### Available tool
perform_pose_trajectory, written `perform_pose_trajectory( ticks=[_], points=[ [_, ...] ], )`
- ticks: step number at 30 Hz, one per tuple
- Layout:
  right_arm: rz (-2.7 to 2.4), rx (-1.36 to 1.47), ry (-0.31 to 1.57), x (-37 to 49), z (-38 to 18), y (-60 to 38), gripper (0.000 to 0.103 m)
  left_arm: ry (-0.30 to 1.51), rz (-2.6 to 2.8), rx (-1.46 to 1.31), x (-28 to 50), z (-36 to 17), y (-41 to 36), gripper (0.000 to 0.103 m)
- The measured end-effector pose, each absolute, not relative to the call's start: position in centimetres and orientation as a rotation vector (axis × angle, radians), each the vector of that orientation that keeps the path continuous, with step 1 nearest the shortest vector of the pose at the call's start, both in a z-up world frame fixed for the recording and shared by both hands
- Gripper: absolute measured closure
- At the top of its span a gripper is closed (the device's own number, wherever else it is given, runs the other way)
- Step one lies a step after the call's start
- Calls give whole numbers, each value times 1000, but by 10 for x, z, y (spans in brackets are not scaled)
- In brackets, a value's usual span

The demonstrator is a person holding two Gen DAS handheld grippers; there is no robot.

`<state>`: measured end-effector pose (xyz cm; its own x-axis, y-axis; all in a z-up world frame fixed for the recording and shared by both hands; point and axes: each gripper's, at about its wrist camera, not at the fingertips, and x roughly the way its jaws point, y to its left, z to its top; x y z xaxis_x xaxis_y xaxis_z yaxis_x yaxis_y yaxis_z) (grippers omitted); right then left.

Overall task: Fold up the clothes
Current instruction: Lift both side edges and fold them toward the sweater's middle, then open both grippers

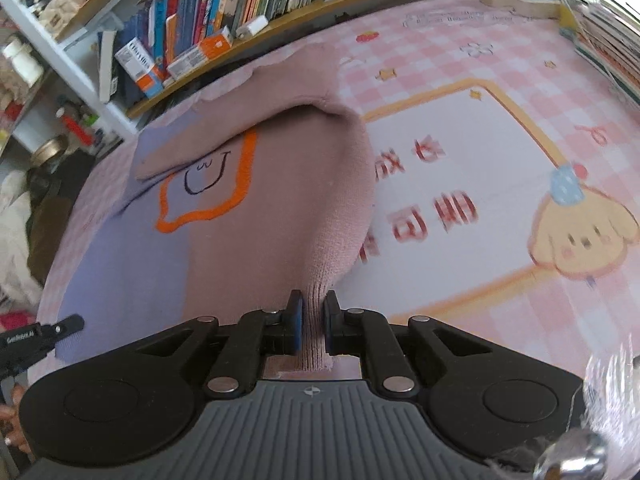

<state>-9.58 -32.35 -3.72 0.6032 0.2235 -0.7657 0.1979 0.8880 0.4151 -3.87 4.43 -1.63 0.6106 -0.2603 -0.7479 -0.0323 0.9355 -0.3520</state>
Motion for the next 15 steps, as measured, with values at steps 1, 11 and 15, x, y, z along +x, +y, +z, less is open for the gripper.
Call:
perform_pose_trajectory(
  ticks=[1, 11, 15],
  points=[
    [25, 495, 947, -104, -37, -325, 94, 921, -135, -359, -47, -17, 45, 99],
    [98, 586, 1064, -156, -40, -346, 94, 1001, -132, -504, -98, -28, 56, 99],
    [141, 768, 951, -155, -26, -364, 94, 896, -159, -645, -87, -10, 65, 99]
  ],
)
